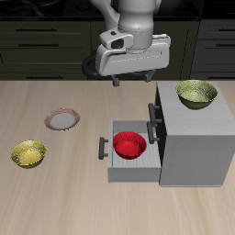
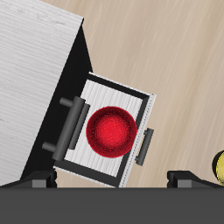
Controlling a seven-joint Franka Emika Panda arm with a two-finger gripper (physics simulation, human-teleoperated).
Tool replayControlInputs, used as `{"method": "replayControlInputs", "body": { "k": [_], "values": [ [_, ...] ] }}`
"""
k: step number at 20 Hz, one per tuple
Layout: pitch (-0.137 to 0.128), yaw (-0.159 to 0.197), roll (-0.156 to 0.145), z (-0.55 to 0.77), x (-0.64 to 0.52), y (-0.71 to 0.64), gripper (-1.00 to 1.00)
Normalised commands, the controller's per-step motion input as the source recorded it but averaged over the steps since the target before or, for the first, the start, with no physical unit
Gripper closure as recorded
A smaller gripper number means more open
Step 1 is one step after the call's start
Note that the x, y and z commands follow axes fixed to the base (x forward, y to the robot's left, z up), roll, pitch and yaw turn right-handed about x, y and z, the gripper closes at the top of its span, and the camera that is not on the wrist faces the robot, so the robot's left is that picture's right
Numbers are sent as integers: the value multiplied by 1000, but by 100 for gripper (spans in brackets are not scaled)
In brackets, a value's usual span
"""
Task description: Place the red bowl on the plate and close the bottom drawer of the white cabinet
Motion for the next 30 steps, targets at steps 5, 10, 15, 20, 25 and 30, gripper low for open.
{"method": "replayControlInputs", "body": {
  "k": [5, 10, 15, 20, 25, 30],
  "values": [
    [70, 265, 93, -125, 26, 67, -100],
    [38, 307, 74, -33, 19, 76, -100],
    [18, 340, -8, -83, 17, -46, -100],
    [69, 230, 23, -154, -11, -31, -100],
    [46, 262, 31, -55, -49, 75, -100],
    [-34, 182, -19, 110, -26, -69, -100]
  ]
}}
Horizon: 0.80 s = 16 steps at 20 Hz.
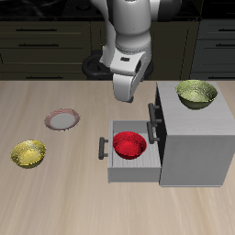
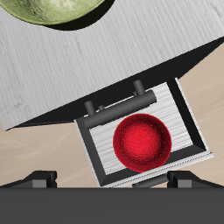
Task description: Place the red bowl on the plate and close the bottom drawer of the white cabinet
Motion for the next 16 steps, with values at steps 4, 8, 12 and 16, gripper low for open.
{"method": "replayControlInputs", "body": {
  "k": [4, 8, 12, 16],
  "values": [
    [-25, 187, -25, 95, -36, -112, -100],
    [-12, 219, 17, 51, -91, -73, -100],
    [-98, 165, -38, 175, -12, -137, -100],
    [19, 39, -28, 102, -43, -92, -100]
  ]
}}
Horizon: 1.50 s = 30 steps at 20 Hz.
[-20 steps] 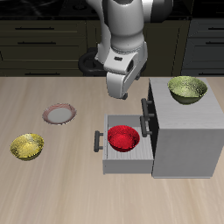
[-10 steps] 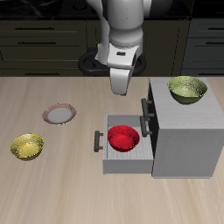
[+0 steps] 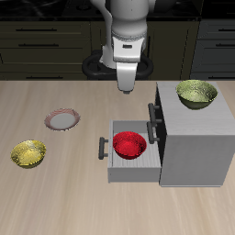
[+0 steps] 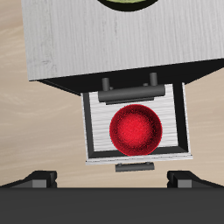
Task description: Place the red bowl on the plate and close the bottom drawer of the white cabinet
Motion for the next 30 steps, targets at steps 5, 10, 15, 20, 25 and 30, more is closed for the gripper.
{"method": "replayControlInputs", "body": {
  "k": [5, 10, 15, 20, 25, 30],
  "values": [
    [-32, 39, -6, 55, -9, 70, -100],
    [-31, 41, -3, 38, -24, -15, -100],
    [-40, 86, -1, -44, -20, 2, -100],
    [-17, 23, 11, -42, -27, 85, -100],
    [-4, -40, 19, -53, 54, 183, -100],
    [21, 13, 19, -216, 40, 142, -100]
  ]
}}
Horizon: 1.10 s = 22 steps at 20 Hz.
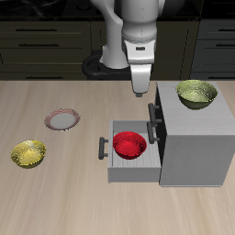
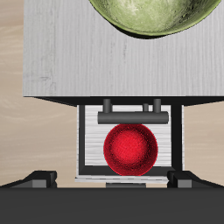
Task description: Place the red bowl on the plate and close the bottom drawer of the white cabinet
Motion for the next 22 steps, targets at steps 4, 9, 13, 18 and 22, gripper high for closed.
{"method": "replayControlInputs", "body": {
  "k": [4, 9, 13, 18, 22],
  "values": [
    [42, -7, 22, -250, 10, 90, -100],
    [31, -35, -9, -294, -2, -8, -100],
    [33, -2, 5, -198, -80, -103, -100],
    [18, -3, 2, -116, -39, -108, -100],
    [2, 27, -2, -114, 12, -119, -100]
  ]
}}
